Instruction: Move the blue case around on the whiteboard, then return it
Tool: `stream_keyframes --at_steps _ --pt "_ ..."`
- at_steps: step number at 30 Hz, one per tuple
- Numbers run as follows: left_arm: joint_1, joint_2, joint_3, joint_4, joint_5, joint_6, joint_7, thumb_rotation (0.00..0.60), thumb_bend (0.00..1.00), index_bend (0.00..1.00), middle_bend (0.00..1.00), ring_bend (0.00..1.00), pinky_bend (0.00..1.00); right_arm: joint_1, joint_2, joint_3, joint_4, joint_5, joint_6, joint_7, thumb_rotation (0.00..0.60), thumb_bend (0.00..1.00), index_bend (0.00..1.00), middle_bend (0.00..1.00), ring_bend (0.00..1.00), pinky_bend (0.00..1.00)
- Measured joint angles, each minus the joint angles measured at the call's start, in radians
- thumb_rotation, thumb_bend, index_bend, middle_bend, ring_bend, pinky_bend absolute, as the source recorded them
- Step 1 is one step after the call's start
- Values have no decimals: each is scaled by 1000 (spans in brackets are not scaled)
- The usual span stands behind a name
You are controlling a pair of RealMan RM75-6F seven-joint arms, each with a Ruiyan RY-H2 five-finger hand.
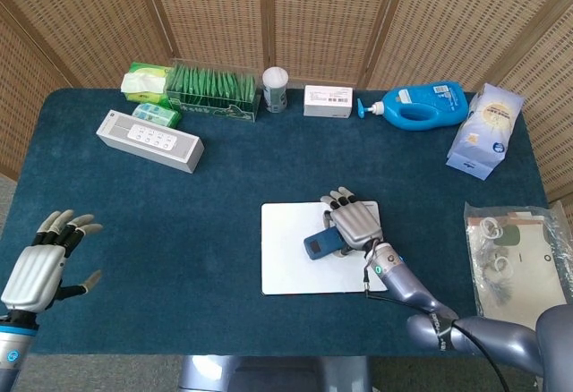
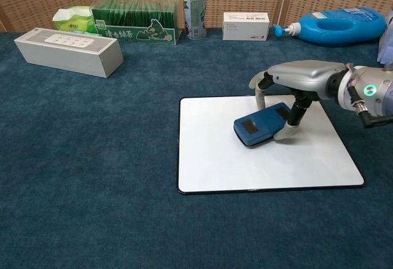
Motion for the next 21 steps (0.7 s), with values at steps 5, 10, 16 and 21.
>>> stream_keyframes --at_steps 5,10,16,21 --pt "2 2 1 -1 1 2 -1 600 332 228 194 65 0 10 -24 3 28 12 -10 2 600 0 614 140 0 0" --pt "2 3 1 -5 3 2 4 600 333 227 194 65 0 12 -32 -2 53 17 -13 5 600 0 615 140 0 0" --pt "-2 -1 -2 -13 5 0 17 600 333 227 194 66 0 -3 -5 -14 63 22 -3 5 600 0 614 140 0 0" --pt "-5 -3 -3 -15 5 -4 21 600 333 227 194 65 0 -13 17 -19 58 26 8 2 600 0 614 140 0 0"
